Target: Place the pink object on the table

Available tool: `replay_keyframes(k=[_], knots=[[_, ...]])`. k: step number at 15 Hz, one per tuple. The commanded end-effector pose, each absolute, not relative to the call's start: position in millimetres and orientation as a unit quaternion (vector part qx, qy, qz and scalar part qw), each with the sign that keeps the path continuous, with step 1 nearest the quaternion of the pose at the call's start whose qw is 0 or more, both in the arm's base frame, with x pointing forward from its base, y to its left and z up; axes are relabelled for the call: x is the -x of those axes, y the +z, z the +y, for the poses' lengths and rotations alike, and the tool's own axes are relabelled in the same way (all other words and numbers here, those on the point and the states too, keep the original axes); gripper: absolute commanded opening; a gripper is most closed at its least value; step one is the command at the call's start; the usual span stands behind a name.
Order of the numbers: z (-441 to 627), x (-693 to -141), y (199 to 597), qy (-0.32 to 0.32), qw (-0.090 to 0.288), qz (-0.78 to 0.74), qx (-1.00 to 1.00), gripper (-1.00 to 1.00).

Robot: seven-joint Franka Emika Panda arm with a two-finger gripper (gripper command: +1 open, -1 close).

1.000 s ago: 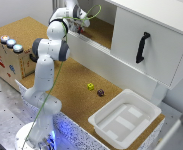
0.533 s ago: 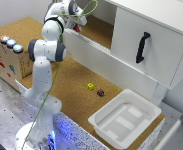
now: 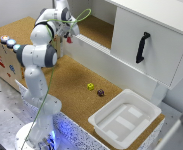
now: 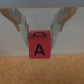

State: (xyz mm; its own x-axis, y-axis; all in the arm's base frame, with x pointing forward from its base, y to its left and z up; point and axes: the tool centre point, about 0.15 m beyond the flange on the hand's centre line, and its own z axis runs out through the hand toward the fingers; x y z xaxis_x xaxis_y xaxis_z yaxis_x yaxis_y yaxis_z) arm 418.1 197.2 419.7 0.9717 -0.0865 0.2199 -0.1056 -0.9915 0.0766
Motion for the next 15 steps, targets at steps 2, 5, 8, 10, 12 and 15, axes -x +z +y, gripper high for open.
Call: replay_keyframes(k=[2,5,8,10,12,15], knots=[[119,-361,322,0.100,-0.026,-0.060,-0.993,-1.00],[83,-368,269,0.050,-0.070,-0.086,-0.993,-1.00],[70,-379,242,0.035,-0.053,-0.064,-0.996,-1.00],[65,-386,230,0.044,-0.070,-0.031,-0.996,-1.00],[68,-389,219,0.039,-0.050,0.001,-0.998,-1.00],[81,-381,201,0.035,-0.029,0.025,-0.999,-1.00]])
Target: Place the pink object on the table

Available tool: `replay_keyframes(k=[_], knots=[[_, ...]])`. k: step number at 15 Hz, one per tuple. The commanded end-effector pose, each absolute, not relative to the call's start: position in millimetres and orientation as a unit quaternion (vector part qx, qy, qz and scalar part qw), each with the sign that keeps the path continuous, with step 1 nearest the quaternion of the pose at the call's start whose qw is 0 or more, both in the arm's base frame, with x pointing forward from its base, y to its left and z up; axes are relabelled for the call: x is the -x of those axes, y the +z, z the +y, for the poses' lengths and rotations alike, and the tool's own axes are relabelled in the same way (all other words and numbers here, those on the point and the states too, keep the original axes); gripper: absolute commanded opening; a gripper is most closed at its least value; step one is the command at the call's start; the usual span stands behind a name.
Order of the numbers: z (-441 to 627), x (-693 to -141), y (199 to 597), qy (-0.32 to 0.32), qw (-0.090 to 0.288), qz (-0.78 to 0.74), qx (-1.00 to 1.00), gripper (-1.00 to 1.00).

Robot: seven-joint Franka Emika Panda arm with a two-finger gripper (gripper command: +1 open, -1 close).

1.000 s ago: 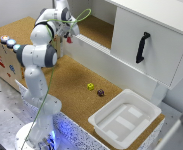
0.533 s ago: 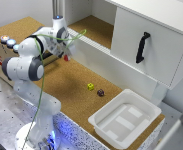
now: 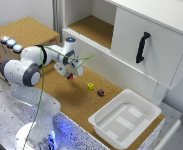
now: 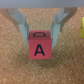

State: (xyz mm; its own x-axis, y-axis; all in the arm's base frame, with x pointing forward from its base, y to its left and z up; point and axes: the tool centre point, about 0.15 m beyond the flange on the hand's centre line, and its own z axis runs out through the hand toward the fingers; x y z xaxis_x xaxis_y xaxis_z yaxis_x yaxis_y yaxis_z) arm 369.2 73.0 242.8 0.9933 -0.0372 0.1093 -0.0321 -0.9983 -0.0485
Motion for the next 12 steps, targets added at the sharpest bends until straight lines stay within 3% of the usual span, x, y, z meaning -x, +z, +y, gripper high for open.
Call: replay_keyframes(k=[1,2,3,6,8,12], knots=[[85,-378,189,-0.019,0.018,-0.027,0.999,-1.00],[84,-375,183,-0.012,0.019,-0.021,1.000,-1.00],[83,-370,184,-0.017,0.017,-0.010,1.000,1.00],[90,-351,234,-0.079,0.017,-0.004,0.997,1.00],[101,-336,263,-0.080,-0.007,-0.006,0.997,1.00],[130,-324,315,-0.100,-0.010,-0.017,0.995,1.00]])
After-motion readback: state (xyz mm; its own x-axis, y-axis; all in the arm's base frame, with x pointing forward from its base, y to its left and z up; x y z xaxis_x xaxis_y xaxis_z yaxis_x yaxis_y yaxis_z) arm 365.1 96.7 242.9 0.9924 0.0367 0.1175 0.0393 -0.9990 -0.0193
